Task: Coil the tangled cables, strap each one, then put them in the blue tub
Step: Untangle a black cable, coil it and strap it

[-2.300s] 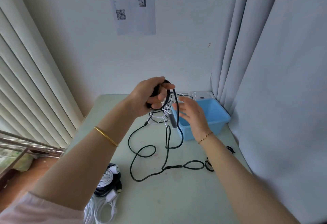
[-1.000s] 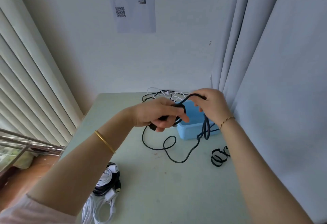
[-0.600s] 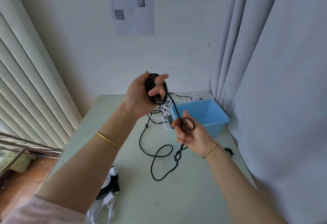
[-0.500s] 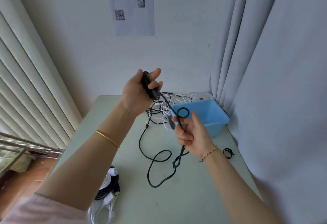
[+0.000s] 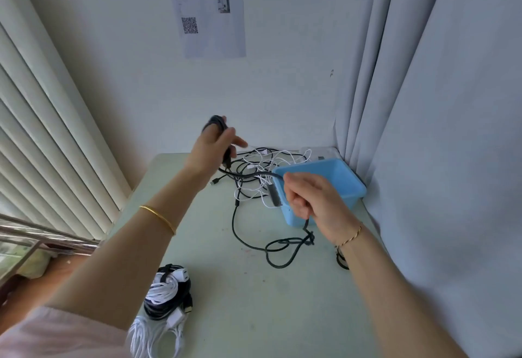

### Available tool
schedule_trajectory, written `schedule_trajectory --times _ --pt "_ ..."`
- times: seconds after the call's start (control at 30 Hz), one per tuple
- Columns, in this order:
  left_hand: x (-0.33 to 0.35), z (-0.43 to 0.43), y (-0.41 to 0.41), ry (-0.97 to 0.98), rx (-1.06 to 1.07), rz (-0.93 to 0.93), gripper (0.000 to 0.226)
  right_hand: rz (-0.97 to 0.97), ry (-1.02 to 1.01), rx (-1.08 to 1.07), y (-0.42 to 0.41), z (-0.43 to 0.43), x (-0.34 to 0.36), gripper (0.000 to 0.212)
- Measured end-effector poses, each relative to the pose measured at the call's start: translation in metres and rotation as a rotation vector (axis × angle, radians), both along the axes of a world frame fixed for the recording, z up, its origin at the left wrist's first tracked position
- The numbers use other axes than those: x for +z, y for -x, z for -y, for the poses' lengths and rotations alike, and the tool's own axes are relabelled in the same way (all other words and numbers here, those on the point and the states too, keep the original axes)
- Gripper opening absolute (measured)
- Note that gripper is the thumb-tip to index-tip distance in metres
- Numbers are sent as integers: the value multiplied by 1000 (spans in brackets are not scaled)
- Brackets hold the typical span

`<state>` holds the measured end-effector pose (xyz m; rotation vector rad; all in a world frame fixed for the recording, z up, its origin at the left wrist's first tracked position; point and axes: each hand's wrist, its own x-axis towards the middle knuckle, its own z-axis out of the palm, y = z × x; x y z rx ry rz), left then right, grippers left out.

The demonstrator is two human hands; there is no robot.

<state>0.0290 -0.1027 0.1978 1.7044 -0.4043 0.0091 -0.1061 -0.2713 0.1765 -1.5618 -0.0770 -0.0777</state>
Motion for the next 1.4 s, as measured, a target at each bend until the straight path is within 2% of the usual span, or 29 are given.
schedule_trajectory --times 0.07,0.13,0.23,0.33,0.43,0.53,0.63,0.7,0.73,0.83,0.93,1.0,1.1,1.2,1.3,1.37,1.4 --pt "-3 3 4 -290 -84 54 23 61 43 -72 -3 3 13 27" --pt "1 4 13 -480 -184 24 29 121 81 -186 -8 10 22 23" --pt "12 5 32 -500 -503 -134 43 188 108 -345 -19 26 28 19" --pt "24 6 45 -345 -781 -277 58 205 107 -397 -28 31 25 17" --pt "31 10 47 -141 -912 -358 56 138 74 -394 -37 29 12 22" --pt "35 13 46 149 -885 -480 46 60 -26 -319 -42 25 -9 32" --pt "36 20 43 554 -751 -617 46 0 -21 -240 -38 10 -30 39" --pt "39 24 39 751 -675 -598 39 -44 24 -170 -33 -2 -41 39" --pt "38 25 37 784 -657 -565 37 -62 49 -119 -30 -7 -45 36" --pt "28 28 36 567 -530 -397 39 -85 142 24 -23 -16 -43 20" --pt "12 30 34 309 -331 -218 29 -116 227 111 -20 -15 -31 9" --pt "6 31 36 62 -246 -71 27 -161 268 173 -20 -11 -25 4" --pt "0 39 35 -300 -180 123 26 -222 348 216 -19 -3 -24 7" --pt "-6 39 34 -577 -180 200 17 -222 441 209 -18 7 -26 8" --pt "-10 34 35 -1076 -169 369 33 -230 522 167 -19 21 -24 12" --pt "-9 27 38 -1245 -145 312 37 -224 626 85 -22 30 -24 17" --pt "-10 23 37 -1242 -182 233 36 -209 690 29 -23 34 -25 20"
